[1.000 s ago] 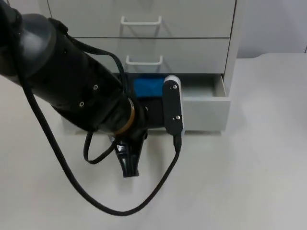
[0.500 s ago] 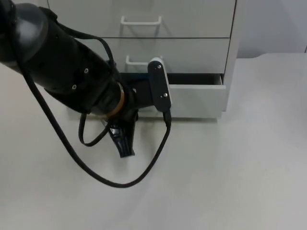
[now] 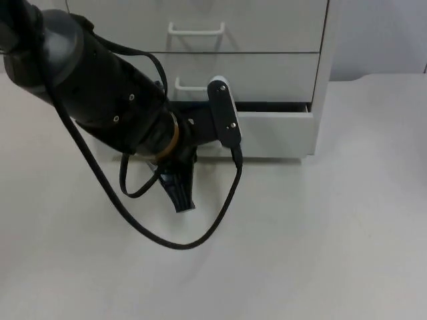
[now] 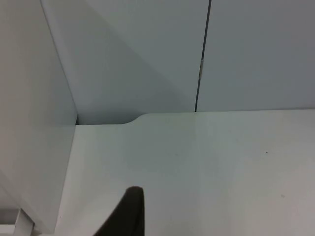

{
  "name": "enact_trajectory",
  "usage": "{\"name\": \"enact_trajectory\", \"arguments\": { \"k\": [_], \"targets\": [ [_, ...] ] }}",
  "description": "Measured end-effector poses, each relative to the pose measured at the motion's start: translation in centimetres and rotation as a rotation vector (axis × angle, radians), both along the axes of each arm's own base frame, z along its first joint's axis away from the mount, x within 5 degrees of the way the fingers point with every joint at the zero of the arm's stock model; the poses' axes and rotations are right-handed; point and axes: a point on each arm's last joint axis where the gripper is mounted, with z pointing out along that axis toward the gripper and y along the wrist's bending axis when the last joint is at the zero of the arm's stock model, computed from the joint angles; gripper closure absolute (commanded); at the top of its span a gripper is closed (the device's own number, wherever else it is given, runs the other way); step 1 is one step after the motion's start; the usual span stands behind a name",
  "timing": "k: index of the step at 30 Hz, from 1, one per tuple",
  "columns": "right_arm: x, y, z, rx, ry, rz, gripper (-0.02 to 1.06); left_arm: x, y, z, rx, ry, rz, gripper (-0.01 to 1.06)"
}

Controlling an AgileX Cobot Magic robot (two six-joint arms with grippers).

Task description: Open the drawer with the left hand, place the block into the drawer with the right hand, then close the drawer with the left hand.

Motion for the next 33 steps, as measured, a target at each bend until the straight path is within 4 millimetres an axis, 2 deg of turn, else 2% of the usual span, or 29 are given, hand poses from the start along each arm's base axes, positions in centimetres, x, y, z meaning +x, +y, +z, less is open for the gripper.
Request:
{"name": "enact_trajectory", "arguments": {
  "k": [13, 33],
  "targets": [
    [0.0, -0.1, 0.0, -0.013, 0.0, -0.001, 0.0, 2.7, 2.3, 1.1, -0.067, -0.037, 0.124, 1.05],
    [0.0, -0.2, 0.0, -0.042, -0.001, -0.006, 0.0, 3.7, 1.9, 1.3, -0.116, -0.036, 0.12, 1.05]
  ]
}}
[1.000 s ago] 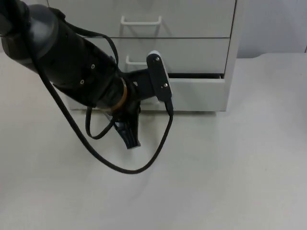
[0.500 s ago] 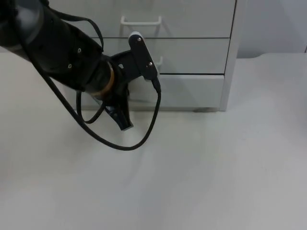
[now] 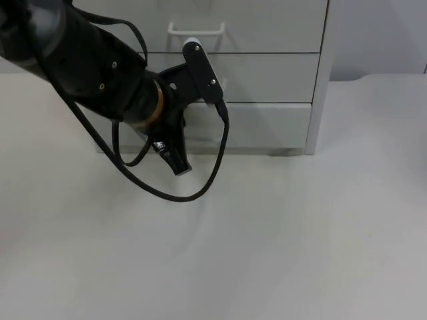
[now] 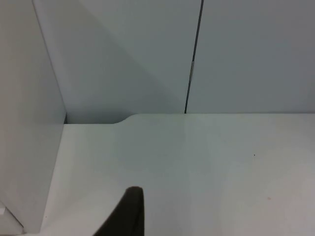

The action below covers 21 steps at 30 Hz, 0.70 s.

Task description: Open the drawer with the left hand, place the block into the drawer with the right hand, then close the drawer with the left hand.

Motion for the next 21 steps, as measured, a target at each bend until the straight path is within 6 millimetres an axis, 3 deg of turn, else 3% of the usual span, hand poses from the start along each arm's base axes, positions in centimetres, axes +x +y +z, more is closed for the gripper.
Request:
{"name": "enact_trajectory", "arguments": {
  "k": [21],
  "targets": [
    [0.0, -0.03, 0.01, -0.005, 0.0, -0.002, 0.0, 0.53, 0.31, 0.01, -0.009, 0.001, -0.013, 1.05]
  ]
}}
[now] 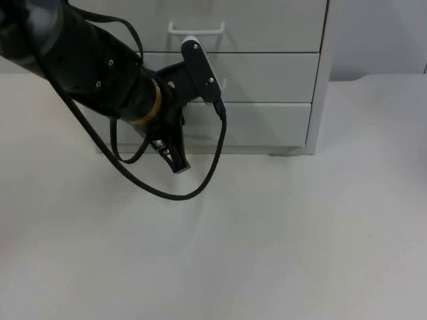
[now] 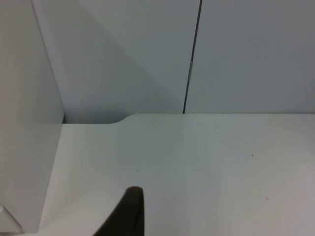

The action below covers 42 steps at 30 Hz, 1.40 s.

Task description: Open the drawer with the left hand, place the block into the drawer with the right hand, then close the drawer with the left hand.

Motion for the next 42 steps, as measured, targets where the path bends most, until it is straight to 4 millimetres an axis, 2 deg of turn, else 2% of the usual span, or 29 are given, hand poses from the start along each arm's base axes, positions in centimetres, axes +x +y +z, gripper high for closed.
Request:
{"name": "enact_trajectory", "arguments": {
  "k": [8, 12, 19, 26, 33, 42],
  "targets": [
    [0.0, 0.0, 0.1, 0.004, -0.007, -0.002, 0.0, -2.1, 0.7, -0.7, 0.024, 0.063, -0.042, 1.05],
    [0.1, 0.0, 0.1, 0.012, -0.016, -0.004, 0.0, -2.7, -0.5, 0.1, 0.026, 0.046, -0.092, 1.05],
    [0.1, 0.0, 0.2, 0.018, -0.022, -0.006, 0.0, -3.6, -2.0, 0.0, 0.016, 0.064, -0.17, 1.05],
    [0.1, 0.0, 0.2, 0.022, -0.022, -0.007, 0.0, -3.6, -1.9, -1.0, 0.053, 0.07, -0.163, 1.05],
    [0.1, 0.0, 0.2, 0.022, -0.022, -0.007, 0.0, -2.2, -2.4, -0.2, 0.041, 0.022, -0.138, 1.05],
    [0.1, 0.0, 0.2, 0.022, -0.022, -0.007, 0.0, -2.1, -2.5, 0.0, 0.029, 0.017, -0.132, 1.05]
  ]
}}
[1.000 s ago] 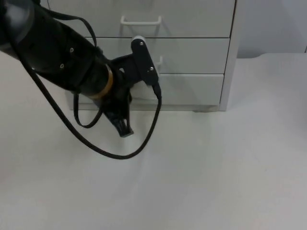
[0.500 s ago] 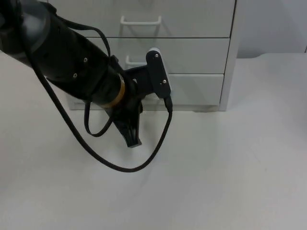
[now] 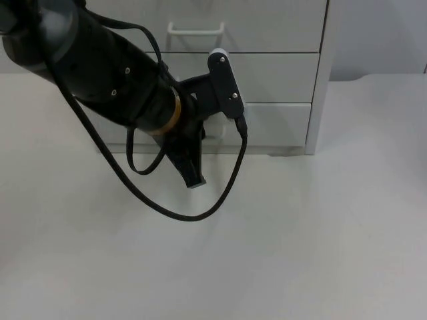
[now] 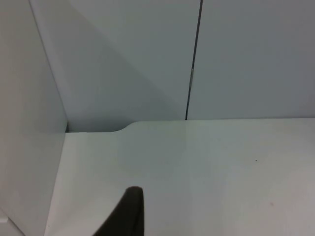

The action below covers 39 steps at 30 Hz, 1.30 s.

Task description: Open the drawer with the left hand, place the block into the drawer with the right hand, then close the drawer with the left hand.

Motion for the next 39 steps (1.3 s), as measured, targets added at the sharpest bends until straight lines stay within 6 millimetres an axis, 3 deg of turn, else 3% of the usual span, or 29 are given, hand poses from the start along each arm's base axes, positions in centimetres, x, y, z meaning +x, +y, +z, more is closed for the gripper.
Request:
{"name": "enact_trajectory", "arguments": {
  "k": [15, 21, 27, 32, 39],
  "targets": [
    [0.0, 0.0, 0.0, 0.0, 0.0, 0.0, 0.0, 0.0, 0.0, 0.3, -0.007, -0.004, -0.001, 1.05],
    [0.0, 0.0, 0.0, 0.0, 0.0, 0.0, 0.0, -2.6, 0.7, 2.4, -0.049, 0.022, -0.044, 1.05],
    [0.0, 0.0, 0.0, 0.0, 0.0, 0.0, 0.0, -7.5, 1.3, 6.0, -0.154, 0.061, -0.151, 1.05],
    [0.0, 0.0, 0.0, 0.0, -0.002, 0.0, 0.0, -10.4, 1.4, 8.9, -0.266, 0.078, -0.258, 1.05],
    [0.0, 0.0, 0.0, 0.002, -0.002, 0.001, 0.0, -11.9, 1.3, 12.0, -0.451, 0.115, -0.227, 1.05]
  ]
}}
